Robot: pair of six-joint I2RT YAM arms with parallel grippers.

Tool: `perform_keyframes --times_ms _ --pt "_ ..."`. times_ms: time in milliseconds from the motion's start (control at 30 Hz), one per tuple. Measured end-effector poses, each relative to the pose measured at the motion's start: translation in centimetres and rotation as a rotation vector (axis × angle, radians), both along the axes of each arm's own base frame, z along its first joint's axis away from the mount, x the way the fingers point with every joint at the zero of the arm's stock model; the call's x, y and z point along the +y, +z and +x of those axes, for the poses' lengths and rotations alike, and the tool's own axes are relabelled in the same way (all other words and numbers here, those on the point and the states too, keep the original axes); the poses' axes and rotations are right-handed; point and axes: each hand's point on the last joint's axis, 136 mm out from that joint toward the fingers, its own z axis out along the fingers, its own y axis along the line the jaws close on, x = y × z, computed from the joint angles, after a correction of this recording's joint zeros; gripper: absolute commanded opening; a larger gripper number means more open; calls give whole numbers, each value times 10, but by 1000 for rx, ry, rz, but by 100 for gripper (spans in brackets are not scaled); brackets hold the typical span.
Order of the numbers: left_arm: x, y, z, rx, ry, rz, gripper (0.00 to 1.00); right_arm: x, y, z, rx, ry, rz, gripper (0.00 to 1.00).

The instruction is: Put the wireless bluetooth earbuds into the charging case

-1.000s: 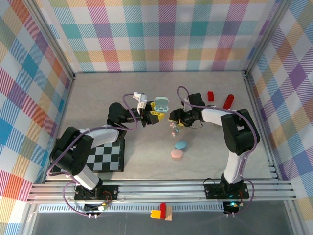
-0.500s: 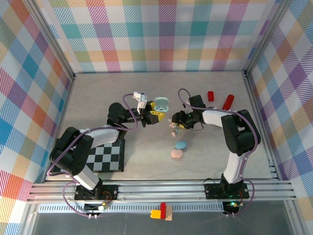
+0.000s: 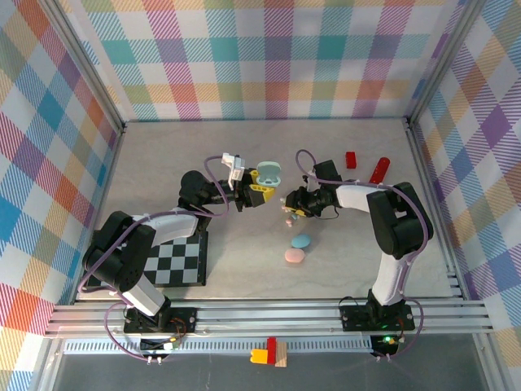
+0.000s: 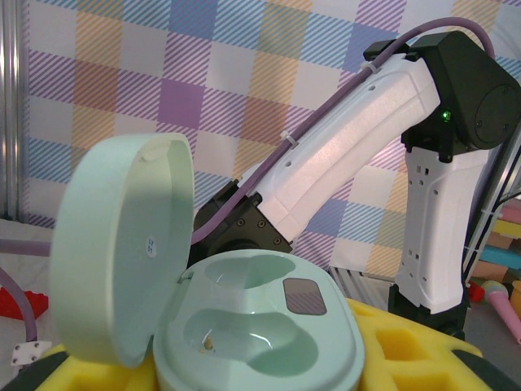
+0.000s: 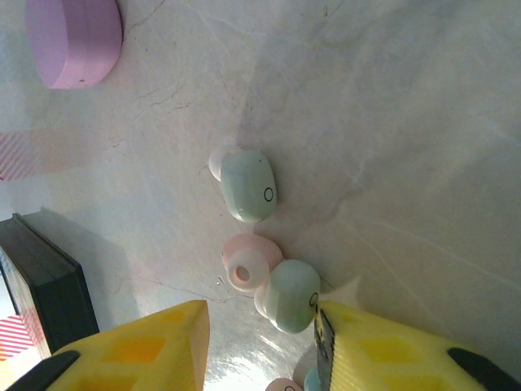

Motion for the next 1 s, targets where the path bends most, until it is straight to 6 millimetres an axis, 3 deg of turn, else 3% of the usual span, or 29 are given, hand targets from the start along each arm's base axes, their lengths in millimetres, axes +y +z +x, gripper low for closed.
perform_keyframes --times_ms 633,1000 --pt "0 0 0 0 0 0 31 1 -8 4 17 -7 -9 22" --pt "0 -1 0 2 0 1 31 1 -11 13 30 -3 -80 27"
